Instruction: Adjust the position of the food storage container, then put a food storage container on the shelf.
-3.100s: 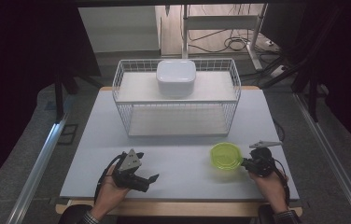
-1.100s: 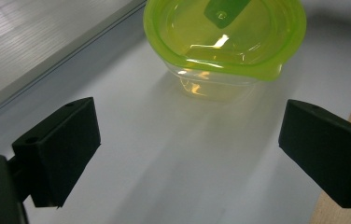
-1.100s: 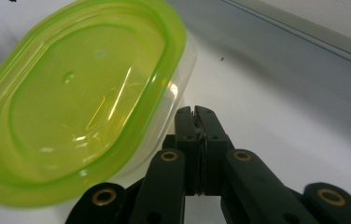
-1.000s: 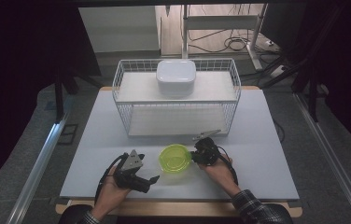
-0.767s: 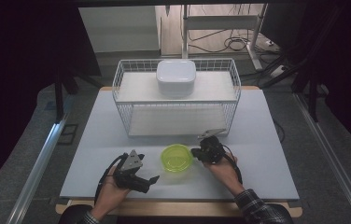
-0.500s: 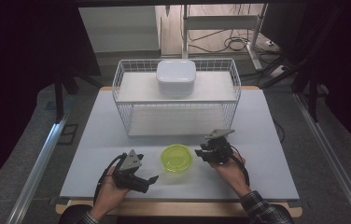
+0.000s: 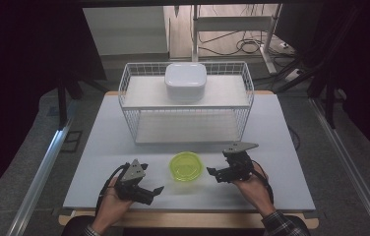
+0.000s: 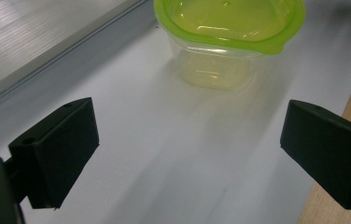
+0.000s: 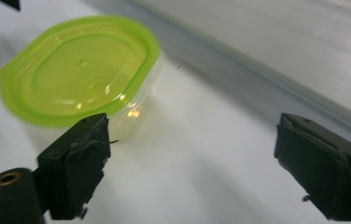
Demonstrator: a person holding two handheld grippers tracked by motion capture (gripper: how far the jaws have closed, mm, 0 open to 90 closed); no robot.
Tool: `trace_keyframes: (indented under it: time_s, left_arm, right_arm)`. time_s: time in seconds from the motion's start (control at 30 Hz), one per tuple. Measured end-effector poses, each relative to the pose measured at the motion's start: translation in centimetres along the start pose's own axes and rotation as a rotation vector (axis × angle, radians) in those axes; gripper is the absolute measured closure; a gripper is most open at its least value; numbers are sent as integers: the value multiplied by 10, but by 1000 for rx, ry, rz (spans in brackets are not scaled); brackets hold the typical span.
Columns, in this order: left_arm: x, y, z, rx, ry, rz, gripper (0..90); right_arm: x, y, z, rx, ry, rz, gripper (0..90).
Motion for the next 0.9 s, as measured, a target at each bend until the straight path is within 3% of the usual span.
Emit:
trace_keyframes:
  time_s: [0.17, 0.6, 0.73, 0.9]
  left_arm:
    - [-1, -2, 0, -3, -1, -3, 43]
    - [0, -2, 1, -1, -8, -9, 43]
    - [0, -2, 2, 2, -7, -9, 43]
    - [2, -3, 2, 6, -6, -18, 43]
  right_arm:
    - [-6, -7, -7, 4, 32, -5, 60]
    - [-5, -9, -9, -10, 26, -3, 36]
    - [-2, -9, -9, 6, 35, -19, 34]
    - [-1, -5, -5, 56, 50, 3, 27]
Point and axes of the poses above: each handheld gripper's, and its own axes: x roughly forward along the jaws, y roughly out of its top, z roughly to its right, the point moved 2 cm from there along x, roughly forward along the jaws, and after that the axes turned 12 degrees about -x, right-handed, at the moved point
